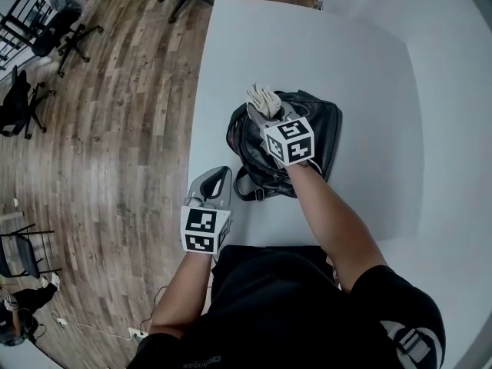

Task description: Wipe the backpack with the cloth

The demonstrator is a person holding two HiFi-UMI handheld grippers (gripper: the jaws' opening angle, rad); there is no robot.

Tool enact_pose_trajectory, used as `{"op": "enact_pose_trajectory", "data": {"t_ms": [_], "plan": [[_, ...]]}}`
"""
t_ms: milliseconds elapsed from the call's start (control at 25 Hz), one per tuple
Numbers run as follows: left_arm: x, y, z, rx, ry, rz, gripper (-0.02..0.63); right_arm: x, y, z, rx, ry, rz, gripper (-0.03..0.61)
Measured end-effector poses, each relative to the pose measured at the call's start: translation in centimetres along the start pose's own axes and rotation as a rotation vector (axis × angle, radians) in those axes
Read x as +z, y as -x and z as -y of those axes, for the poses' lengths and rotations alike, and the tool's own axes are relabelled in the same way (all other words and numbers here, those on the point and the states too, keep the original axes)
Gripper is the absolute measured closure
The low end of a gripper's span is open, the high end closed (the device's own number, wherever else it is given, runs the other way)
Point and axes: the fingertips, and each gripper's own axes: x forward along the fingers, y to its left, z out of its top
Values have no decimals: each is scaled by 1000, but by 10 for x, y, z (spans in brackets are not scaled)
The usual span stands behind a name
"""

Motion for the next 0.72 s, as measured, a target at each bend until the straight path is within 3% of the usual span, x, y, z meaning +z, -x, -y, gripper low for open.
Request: {"op": "enact_pose_trajectory", "data": {"t_ms": [720], "plan": [[10, -21, 30, -87, -31, 7, 607, 0, 37, 41, -103, 4, 0, 468]]}}
